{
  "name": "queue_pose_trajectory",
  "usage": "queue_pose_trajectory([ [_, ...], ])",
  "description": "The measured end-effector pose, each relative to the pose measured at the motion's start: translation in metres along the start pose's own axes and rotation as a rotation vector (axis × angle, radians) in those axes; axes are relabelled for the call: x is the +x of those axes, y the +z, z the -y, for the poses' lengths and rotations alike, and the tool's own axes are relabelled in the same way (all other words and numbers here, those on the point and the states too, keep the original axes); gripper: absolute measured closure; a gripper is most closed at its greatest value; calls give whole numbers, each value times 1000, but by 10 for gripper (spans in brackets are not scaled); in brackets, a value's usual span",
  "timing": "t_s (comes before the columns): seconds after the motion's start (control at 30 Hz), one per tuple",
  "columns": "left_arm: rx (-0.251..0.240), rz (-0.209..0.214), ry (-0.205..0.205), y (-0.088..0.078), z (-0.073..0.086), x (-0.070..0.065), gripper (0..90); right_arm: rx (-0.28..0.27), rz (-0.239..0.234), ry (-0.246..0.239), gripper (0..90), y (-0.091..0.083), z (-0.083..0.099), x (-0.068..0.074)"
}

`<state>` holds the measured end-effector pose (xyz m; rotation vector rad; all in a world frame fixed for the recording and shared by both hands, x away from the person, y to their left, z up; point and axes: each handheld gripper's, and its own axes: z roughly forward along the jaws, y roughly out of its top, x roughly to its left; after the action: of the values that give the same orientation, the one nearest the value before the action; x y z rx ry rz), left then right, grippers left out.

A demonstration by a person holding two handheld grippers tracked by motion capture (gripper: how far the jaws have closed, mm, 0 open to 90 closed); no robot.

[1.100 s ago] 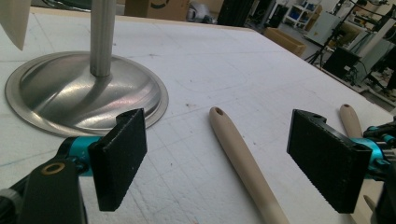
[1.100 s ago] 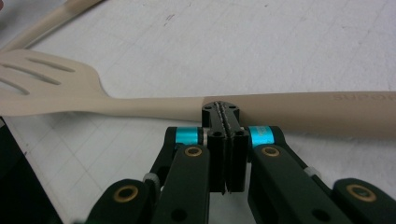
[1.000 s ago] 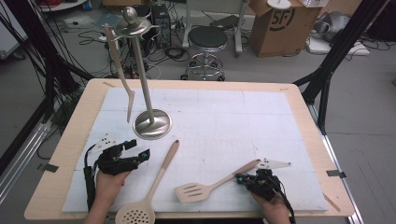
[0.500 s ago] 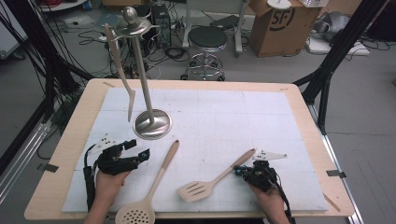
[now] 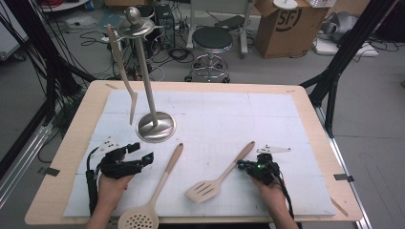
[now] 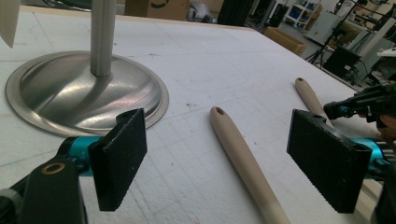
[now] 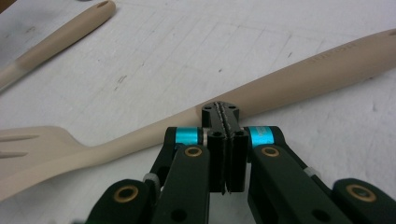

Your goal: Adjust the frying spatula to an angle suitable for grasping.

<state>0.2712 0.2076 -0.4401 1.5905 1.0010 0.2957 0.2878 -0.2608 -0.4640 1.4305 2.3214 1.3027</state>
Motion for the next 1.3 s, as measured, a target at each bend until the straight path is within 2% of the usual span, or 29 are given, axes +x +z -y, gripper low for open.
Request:
queue_pose_trajectory([
  [0.23, -2, 0, -2, 0, 0, 1, 206, -12, 14, 29, 899, 8, -10, -8],
  [0.27, -2, -1, 0, 0, 0, 1, 207, -19, 18, 48, 899, 11, -15, -12],
  [0.33, -3, -2, -1, 0, 0, 1, 207, -22, 17, 53, 899, 13, -17, -14],
  [0.37, -3, -1, -1, -1, 0, 1, 207, -28, 15, 85, 899, 17, -22, -18],
  [0.4, -3, -1, -1, -1, 0, 1, 207, -28, 15, 85, 899, 17, -22, -18],
  [0.47, -4, -1, -1, -1, 0, 1, 207, -34, 16, 114, 899, 22, -28, -23],
  [0.8, -3, 1, 3, 0, 0, 1, 207, -55, 30, 166, 899, 33, -41, -32],
  [0.9, -2, 0, 4, 0, 0, 1, 207, -54, 29, 174, 899, 36, -44, -33],
  [1.17, 7, 0, 5, 2, 0, 1, 207, -49, 33, 149, 899, 44, -52, -35],
  [1.3, 8, -5, 7, 2, 0, 2, 207, -46, 28, 154, 899, 49, -57, -37],
])
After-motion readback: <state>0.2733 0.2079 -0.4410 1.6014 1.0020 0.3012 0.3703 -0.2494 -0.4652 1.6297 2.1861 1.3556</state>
